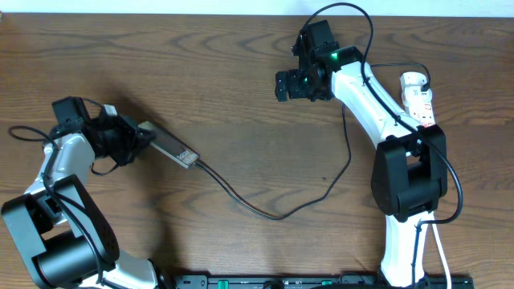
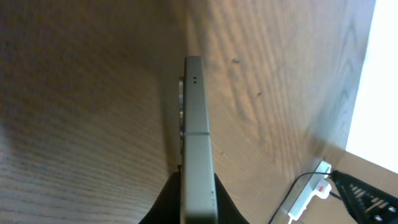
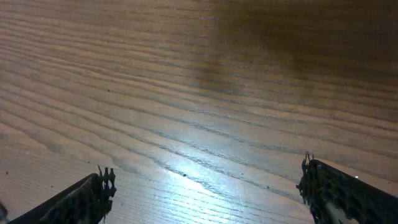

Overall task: Plug charger to phone and switch on socket
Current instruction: 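Lower the phone onto the table with the left gripper and release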

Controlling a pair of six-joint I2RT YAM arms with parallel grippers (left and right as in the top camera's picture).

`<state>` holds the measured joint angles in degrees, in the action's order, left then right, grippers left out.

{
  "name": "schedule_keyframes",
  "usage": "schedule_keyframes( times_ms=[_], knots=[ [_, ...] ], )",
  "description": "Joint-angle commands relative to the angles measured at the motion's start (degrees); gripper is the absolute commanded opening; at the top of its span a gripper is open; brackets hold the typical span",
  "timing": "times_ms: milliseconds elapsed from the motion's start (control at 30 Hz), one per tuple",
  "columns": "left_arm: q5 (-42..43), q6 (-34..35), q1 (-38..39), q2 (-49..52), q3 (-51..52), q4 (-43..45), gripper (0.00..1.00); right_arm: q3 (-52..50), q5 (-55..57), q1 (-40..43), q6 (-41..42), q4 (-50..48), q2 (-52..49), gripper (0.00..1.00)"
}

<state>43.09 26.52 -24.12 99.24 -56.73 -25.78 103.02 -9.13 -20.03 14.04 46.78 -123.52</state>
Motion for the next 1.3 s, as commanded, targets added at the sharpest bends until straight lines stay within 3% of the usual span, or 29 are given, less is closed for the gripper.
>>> schedule_keyframes(
  times_ms=[0, 900, 1000, 1267],
  knots=[
    [0.72, -0.81, 0.42, -0.37, 3.56, 2.08, 0.07, 1.25, 0.63, -0.7, 0.72, -0.04, -0.22, 0.99],
    [0.74, -0.83, 0.42, -0.37, 5.64, 0.04, 0.09, 1.25, 0.63, -0.94, 0.72, 0.37, -0.22, 0.99],
    [0.74, -0.83, 0.42, -0.37, 5.64, 0.04, 0.22, 1.25, 0.63, -1.07, 0.7, 0.46, -0.22, 0.99],
    [0.74, -0.81, 0.42, -0.37, 5.64, 0.09, 0.23, 1.25, 0.63, -1.07, 0.72, 0.44, -0.22, 0.99]
  ],
)
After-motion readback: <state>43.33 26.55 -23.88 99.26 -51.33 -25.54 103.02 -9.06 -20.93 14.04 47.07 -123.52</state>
